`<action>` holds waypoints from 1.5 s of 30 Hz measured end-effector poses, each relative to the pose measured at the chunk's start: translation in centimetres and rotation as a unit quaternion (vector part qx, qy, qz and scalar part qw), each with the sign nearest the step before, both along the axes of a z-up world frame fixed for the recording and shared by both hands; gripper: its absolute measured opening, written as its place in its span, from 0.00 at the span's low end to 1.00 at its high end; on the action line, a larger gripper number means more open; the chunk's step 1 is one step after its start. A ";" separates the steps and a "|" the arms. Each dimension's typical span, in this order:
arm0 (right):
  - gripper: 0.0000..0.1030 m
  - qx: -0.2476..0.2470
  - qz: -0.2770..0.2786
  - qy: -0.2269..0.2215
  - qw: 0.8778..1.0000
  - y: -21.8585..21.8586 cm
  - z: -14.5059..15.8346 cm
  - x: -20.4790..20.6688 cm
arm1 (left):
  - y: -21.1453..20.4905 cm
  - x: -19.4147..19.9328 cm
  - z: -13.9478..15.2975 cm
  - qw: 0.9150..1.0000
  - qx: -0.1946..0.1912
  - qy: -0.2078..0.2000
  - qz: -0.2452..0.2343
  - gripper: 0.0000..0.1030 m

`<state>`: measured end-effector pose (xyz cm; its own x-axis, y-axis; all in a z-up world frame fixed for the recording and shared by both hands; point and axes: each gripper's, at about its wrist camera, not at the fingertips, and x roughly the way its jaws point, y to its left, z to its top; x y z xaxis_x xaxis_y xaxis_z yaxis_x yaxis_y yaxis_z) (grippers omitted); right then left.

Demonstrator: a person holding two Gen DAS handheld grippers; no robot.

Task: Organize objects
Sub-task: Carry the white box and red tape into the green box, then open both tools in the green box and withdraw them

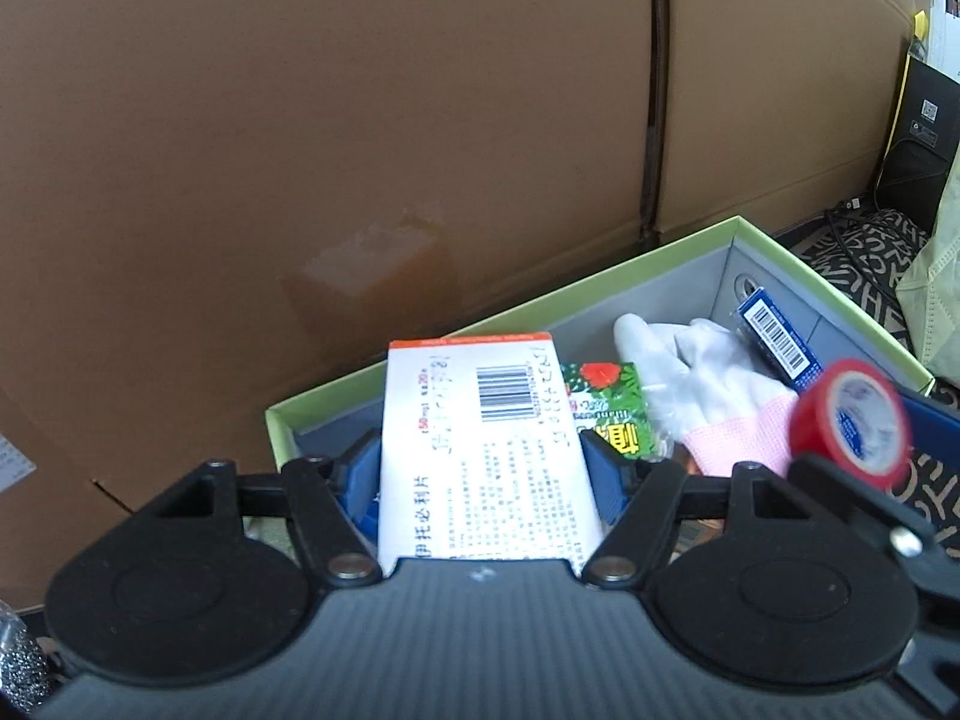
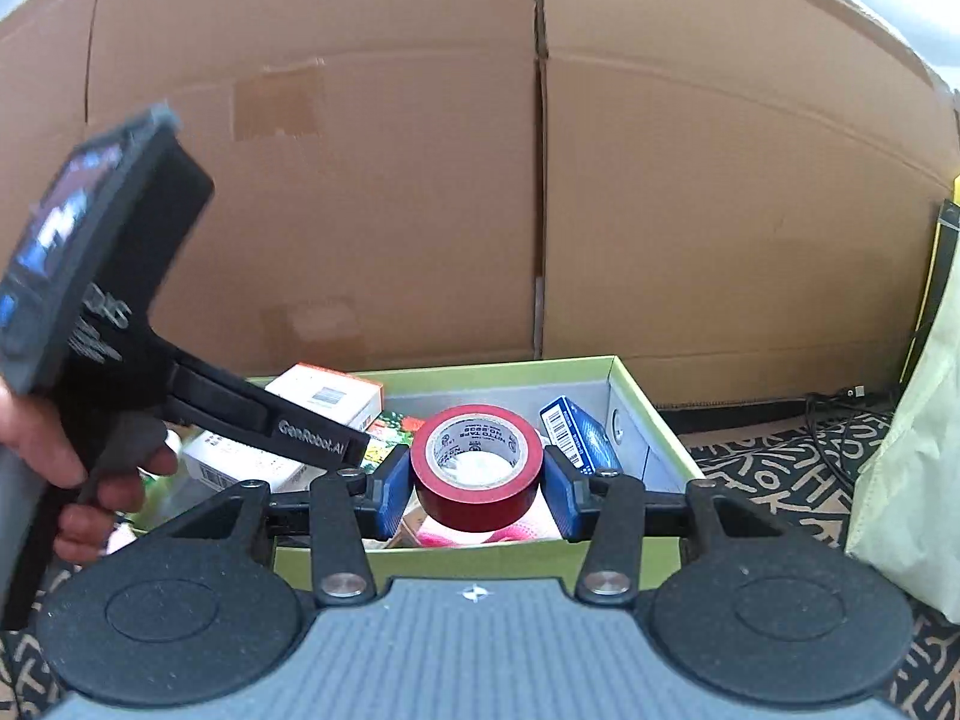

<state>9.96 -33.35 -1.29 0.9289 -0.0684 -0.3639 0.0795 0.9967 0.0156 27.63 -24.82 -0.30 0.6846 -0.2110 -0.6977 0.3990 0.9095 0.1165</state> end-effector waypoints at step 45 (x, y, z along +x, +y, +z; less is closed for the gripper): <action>0.74 0.011 -0.051 0.002 0.999 -1.8 -1.3 0.5 | 1.7 -3.2 -0.2 0.997 -0.027 -0.072 0.014 1.00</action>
<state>10.46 -35.20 -2.56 0.9164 -0.1546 -0.3693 0.1805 0.9829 0.0364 24.40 -23.15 -0.51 0.7826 -0.2240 -0.5808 0.3556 0.9267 0.1217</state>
